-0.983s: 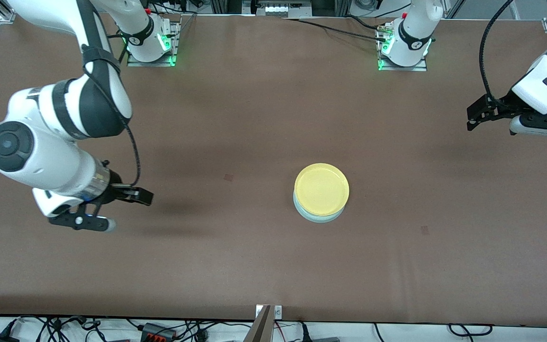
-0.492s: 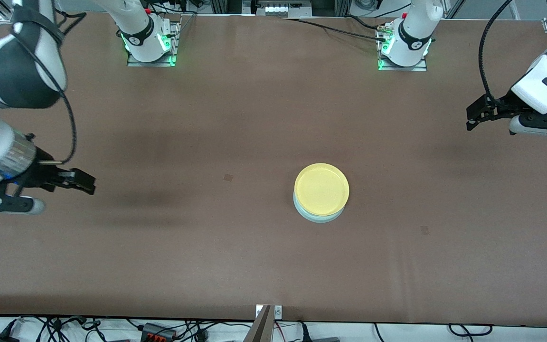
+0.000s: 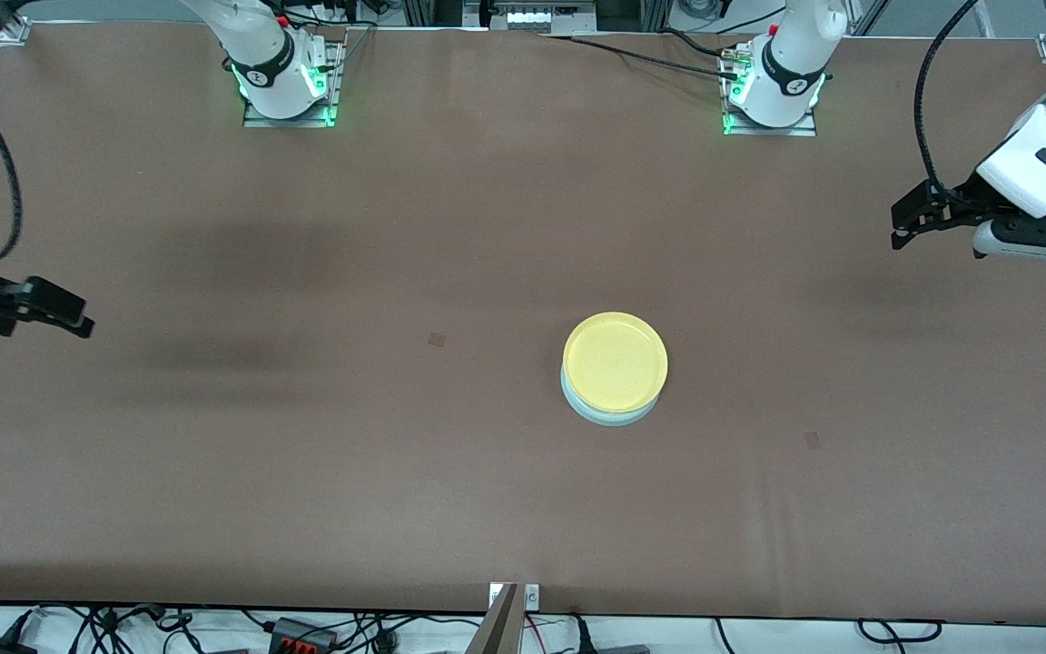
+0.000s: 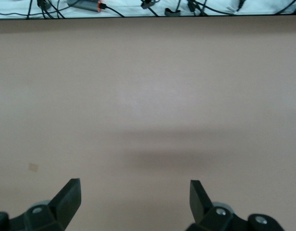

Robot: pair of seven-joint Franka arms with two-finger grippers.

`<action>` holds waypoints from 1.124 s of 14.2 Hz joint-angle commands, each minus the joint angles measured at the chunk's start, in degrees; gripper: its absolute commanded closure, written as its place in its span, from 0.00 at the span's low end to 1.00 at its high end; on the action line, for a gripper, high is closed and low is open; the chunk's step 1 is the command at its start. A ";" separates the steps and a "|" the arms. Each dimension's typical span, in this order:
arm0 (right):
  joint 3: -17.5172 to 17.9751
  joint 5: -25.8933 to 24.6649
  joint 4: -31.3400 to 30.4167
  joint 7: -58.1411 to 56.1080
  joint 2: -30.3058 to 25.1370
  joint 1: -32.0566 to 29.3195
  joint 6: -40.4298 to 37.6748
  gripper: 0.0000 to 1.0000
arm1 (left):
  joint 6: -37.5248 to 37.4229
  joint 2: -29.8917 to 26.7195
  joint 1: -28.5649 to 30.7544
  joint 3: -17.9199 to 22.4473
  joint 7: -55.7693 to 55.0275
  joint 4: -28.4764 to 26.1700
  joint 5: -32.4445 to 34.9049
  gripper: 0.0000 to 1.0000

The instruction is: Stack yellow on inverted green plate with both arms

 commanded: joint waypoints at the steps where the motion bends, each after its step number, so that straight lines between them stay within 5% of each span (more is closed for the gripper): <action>1: 1.69 -1.22 -5.32 -1.60 -5.65 -2.21 -1.95 0.00 | -0.90 0.12 0.32 -0.12 0.09 1.19 -2.19 0.00; 16: 3.27 -2.45 -6.11 -0.28 -7.24 -3.79 -5.47 0.00 | -0.72 0.21 0.32 -0.12 0.01 1.28 -3.25 0.00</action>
